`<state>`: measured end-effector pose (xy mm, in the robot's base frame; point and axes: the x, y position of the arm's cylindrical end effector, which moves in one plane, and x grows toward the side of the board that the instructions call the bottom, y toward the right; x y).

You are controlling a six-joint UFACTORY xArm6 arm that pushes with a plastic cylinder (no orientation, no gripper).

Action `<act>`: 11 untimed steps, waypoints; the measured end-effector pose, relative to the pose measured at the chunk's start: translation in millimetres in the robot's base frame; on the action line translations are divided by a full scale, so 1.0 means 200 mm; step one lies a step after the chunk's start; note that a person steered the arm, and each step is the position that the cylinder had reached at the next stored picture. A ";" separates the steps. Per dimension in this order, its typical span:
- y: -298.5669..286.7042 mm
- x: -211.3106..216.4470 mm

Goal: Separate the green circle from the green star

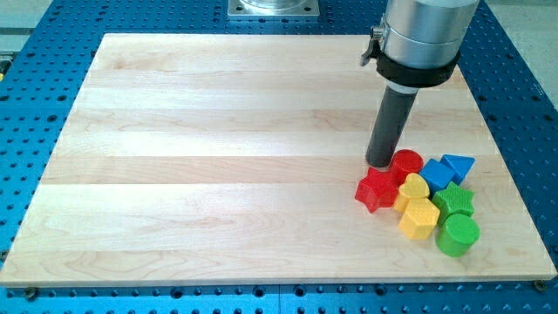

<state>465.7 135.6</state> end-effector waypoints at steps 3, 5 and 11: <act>0.91 0.00; 0.50 0.27; 0.52 0.76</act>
<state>618.6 238.7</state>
